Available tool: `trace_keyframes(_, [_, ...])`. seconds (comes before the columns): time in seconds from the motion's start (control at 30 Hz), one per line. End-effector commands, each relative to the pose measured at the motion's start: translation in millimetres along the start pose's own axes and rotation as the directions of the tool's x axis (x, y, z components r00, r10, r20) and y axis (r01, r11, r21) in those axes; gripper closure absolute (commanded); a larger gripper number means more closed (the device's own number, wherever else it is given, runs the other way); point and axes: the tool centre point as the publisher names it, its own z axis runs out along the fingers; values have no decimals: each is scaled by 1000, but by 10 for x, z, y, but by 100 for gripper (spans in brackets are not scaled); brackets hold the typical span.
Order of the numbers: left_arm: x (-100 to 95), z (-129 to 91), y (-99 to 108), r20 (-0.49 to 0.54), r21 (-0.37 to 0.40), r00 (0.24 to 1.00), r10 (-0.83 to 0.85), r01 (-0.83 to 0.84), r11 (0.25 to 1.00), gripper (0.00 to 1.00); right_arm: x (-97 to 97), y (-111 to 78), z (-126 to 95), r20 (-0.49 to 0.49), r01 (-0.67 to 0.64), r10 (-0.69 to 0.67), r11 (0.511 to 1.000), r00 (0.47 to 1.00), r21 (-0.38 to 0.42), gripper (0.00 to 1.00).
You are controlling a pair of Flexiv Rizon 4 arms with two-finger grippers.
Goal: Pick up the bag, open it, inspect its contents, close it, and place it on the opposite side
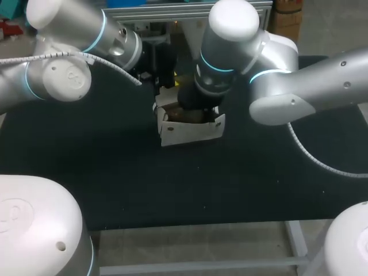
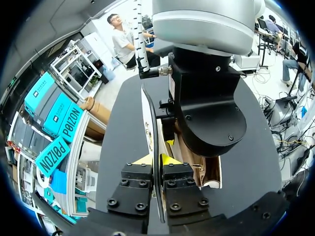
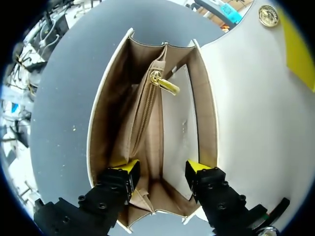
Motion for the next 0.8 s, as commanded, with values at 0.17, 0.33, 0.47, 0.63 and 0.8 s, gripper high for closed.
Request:
trace_keyframes(0.17, [-11,13,-14,-6,1,1000,0,0,1000,100,-15,-3,-49,42,-6,5,1000,999,10,100])
trace_keyframes(0.33, [-16,31,-11,-7,-7,1000,-2,2,1000,100,-36,-2,-167,112,-8,7,1000,994,10,100])
trace_keyframes(0.47, [-22,38,-15,-4,-21,1000,-3,3,1000,100,-68,2,-292,161,-12,10,1000,987,12,100])
trace_keyframes(0.63, [-28,26,-34,0,-36,1000,-7,7,999,100,-84,0,-439,232,-24,21,1000,973,11,100])
trace_keyframes(0.8, [-18,-32,-69,4,-49,1000,-7,8,999,100,-60,-7,-648,310,-38,32,999,950,16,100])
